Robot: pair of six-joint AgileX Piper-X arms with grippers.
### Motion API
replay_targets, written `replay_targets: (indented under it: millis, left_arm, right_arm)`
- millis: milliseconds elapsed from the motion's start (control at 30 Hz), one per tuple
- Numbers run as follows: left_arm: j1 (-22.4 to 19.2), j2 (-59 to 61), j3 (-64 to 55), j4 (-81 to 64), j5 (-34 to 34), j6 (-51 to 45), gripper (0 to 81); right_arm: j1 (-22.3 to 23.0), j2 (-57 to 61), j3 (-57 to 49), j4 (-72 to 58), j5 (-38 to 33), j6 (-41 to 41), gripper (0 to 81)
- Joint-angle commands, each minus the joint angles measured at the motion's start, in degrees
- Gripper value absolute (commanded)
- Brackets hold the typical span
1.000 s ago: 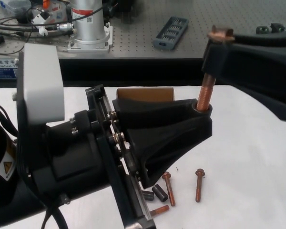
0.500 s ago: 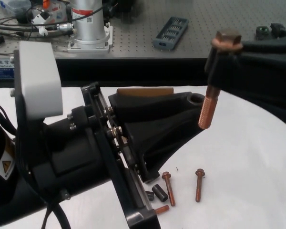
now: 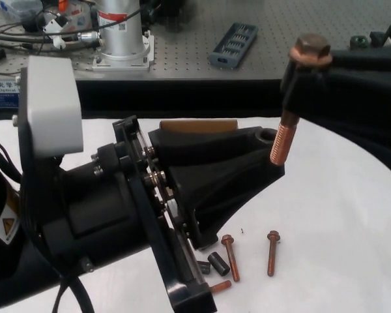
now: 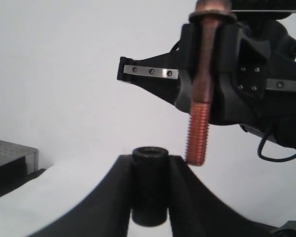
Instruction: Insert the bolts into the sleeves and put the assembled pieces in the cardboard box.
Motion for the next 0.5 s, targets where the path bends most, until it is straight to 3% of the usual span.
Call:
replay_targets:
  millis: [0, 467]
  left_arm:
    - [-0.07, -0.82, -0.73, -2.01, 2.54, -0.46, 0.6]
    - [-0.07, -0.82, -0.73, -2.01, 2.66, -0.77, 0.6]
  right_arm:
    - [-0.05, 0.00, -0.57, -2.12, 2.26, -1.84, 3.4]
    - [-0.05, 0.13, -0.57, -0.55, 3.11, -2.60, 3.4]
